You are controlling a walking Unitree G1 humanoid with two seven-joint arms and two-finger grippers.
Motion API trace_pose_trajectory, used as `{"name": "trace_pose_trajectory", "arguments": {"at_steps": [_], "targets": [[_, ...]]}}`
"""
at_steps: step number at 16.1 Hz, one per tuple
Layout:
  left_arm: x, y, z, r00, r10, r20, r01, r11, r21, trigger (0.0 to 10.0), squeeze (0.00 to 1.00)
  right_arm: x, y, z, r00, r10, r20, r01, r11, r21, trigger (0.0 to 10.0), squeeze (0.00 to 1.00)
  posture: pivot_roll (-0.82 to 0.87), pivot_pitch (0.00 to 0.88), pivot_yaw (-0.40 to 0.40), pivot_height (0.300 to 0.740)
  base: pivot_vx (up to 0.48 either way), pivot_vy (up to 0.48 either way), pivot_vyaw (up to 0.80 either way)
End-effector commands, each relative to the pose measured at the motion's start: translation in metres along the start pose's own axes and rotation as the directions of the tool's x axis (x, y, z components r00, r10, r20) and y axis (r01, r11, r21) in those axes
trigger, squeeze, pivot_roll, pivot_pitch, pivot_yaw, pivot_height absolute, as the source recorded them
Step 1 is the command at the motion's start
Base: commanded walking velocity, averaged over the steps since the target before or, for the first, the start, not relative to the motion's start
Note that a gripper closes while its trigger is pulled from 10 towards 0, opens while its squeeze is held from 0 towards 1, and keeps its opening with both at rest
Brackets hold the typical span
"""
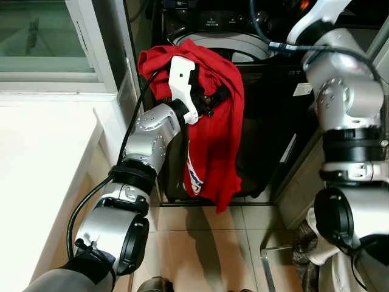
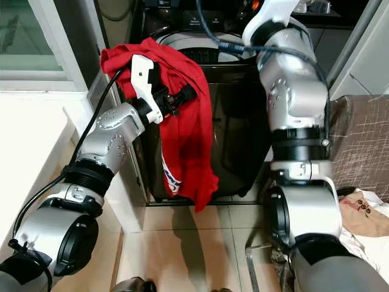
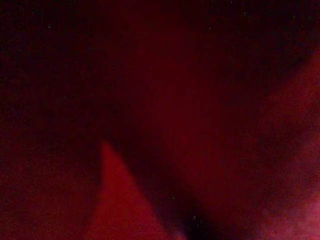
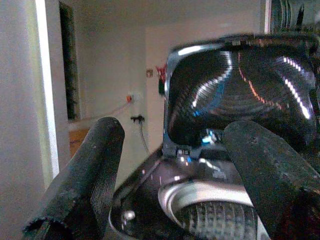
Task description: Clothes washing
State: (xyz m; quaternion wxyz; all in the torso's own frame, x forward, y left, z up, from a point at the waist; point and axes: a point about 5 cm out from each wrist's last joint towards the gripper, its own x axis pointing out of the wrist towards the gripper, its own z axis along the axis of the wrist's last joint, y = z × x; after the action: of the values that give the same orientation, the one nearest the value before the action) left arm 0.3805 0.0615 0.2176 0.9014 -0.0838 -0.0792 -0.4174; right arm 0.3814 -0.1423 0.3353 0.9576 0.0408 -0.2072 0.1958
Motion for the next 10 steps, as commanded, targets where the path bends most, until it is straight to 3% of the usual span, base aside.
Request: {"name": "trace_pose_trajectory", "arguments": {"at_steps": [1,10], "targets": [[0.001,-0.002,0.007,1.0,-0.017,0.026,0.016,0.999,0.037,0.0,0.0,-0.002,-0.001,-0.002,1.0,-0.007,-0.005,0.006,1.0,-0.024,10.0,0.0,-0.1,0.0,-0.005,0.74,0.0,0.0,0.0],[-0.006,-0.003,0.003,1.0,-0.01,0.012,0.009,0.996,0.089,0.0,0.0,-0.014,-0.006,-0.031,0.995,-0.063,-0.08,0.058,0.997,-0.056,10.0,0.0,-0.1,0.0,-0.007,0.74,0.0,0.0,0.0]]}}
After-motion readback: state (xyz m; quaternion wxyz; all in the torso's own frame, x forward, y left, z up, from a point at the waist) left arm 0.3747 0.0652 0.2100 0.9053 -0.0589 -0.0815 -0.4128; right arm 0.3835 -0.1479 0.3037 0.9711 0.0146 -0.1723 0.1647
